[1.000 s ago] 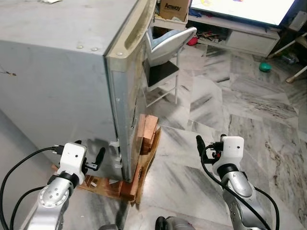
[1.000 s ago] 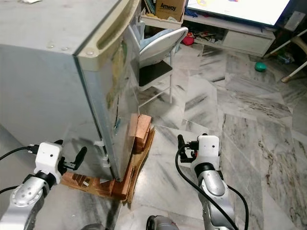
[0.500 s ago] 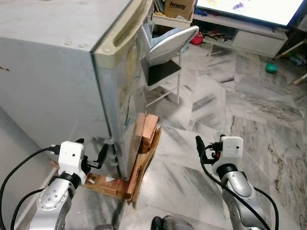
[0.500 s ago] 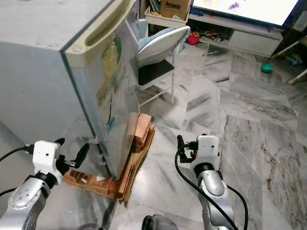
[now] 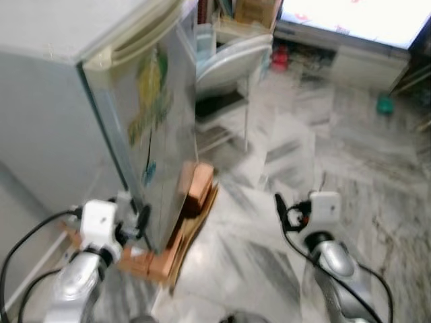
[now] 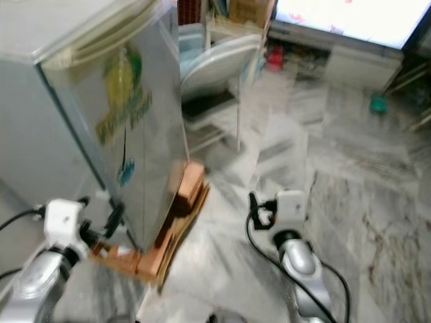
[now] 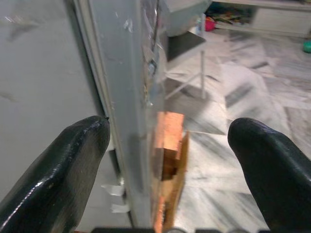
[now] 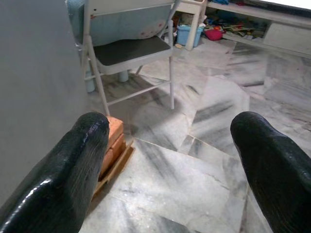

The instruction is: Restocking fridge

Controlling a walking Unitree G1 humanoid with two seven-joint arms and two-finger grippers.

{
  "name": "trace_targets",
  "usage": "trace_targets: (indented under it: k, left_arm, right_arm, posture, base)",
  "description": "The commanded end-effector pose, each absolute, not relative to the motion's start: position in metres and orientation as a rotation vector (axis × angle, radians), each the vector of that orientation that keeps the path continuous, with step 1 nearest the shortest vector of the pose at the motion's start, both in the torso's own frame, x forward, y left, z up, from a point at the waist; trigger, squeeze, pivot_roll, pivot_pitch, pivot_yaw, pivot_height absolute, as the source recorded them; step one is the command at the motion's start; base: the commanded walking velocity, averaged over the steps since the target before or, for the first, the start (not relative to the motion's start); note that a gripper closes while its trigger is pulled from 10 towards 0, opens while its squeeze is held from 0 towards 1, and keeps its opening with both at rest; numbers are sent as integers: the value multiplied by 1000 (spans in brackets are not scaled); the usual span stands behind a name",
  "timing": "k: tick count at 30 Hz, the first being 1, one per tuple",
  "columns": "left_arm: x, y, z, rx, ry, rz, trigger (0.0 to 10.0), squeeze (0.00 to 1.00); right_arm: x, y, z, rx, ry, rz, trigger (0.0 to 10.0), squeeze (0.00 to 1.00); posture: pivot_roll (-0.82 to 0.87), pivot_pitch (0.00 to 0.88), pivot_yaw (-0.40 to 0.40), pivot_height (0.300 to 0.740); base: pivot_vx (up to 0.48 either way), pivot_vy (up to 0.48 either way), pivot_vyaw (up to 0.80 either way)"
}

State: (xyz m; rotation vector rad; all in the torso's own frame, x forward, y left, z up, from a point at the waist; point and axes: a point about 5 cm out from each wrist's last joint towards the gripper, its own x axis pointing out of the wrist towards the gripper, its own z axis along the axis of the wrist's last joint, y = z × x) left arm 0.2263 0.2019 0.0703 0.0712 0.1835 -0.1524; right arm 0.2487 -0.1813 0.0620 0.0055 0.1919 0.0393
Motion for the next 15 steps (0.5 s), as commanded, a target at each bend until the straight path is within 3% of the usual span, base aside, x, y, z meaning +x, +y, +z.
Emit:
trace_targets:
  k: [1,15]
  left_arm:
    - [228,213,70,92,188,-101,10000,0]
    - [272,219,81,96,133,-85,10000,0]
  right_arm:
    - [249,-179,62,5,198,49,10000,0]
    - [245,-182,64,-5,201,43,10000,0]
  posture:
    - [62,57,-82,740]
    - [29,78,-75,740]
  base:
    - [0,0,0]
    - [0,0,0]
